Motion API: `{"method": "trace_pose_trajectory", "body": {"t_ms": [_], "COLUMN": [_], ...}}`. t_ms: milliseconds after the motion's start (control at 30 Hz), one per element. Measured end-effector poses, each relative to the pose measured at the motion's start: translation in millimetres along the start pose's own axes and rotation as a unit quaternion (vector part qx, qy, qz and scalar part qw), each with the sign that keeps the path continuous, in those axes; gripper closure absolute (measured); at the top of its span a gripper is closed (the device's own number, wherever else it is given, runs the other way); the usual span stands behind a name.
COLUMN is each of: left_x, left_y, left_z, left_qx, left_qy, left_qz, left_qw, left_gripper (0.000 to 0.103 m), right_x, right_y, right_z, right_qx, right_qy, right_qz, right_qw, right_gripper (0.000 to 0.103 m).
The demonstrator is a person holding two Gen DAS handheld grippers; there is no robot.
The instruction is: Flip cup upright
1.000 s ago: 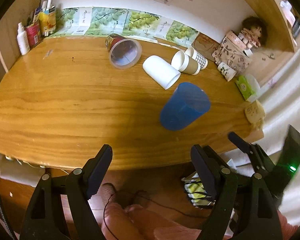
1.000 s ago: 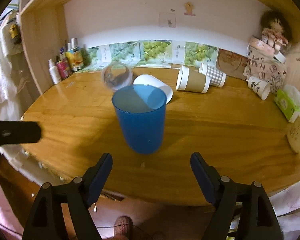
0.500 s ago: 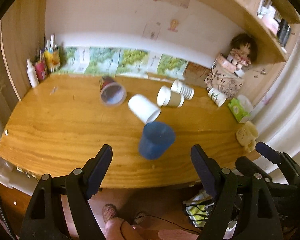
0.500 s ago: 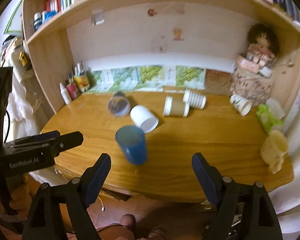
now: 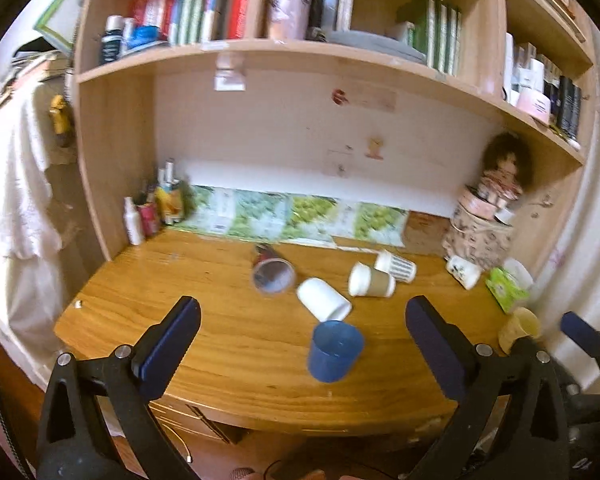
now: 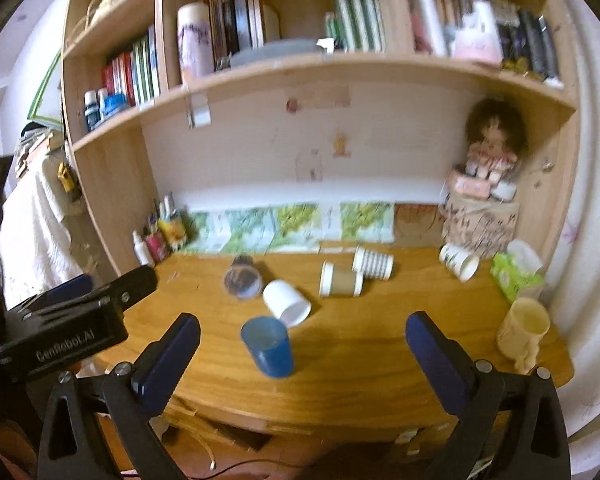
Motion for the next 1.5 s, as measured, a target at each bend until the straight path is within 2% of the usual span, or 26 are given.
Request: {"method": "trace_pose_trajectory", "body": {"t_ms": [100,200,333,567,967,1500], "left_x": [-6.7,-7.2,0.2,11.6,26.8,26.5], "left_y": [7.7,12.9,20.3,25.8,23.1,20.0], "left_z": [-5.8,-8.1,-10.1,-12.5,-12.7,-14.2], "left_qx": [0.024,0.041,0.054,0.07,0.079,0.079], "left_qy": [0.009,0.005,-0.017,-0.047,-0.066,-0.062], "left_qz": [-0.023,-0.035,-0.041,-0.041,-0.027,-0.03], "left_qw": [0.9994,0.9985,0.9975,0.9956,0.9943,0.9945], "left_gripper": [0.001,0.001,0.001,0.001,0.001,0.001], "right_x": [4.6,8.7,8.6,13.7,23.6,20.5], "right_y": [4.8,3.7,3.5,5.7,3.9,-4.0], "right_z": [-4.2,-3.4,-0.1,0.3,0.2,0.8], "right_qx": [0.02,0.017,0.009,0.012,0.017,0.008], "right_qy": [-0.005,-0.019,-0.031,-0.037,-0.04,-0.033], "right_qz": [0.002,-0.005,-0.019,-0.004,0.007,-0.004], "right_qw": [1.0,1.0,0.999,0.999,0.999,0.999], "right_gripper": [0.0,0.0,0.0,0.0,0.0,0.0]}}
Point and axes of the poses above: each gripper's, at about its wrist camera, not at the fingertips, and y roughly against the way its jaws point, x to its right, z to its underside, the point moved 4 cm from there along -y, roughly the way its jaws point, and after that the axes turned 15 degrees about x, right-handed, at the moved point
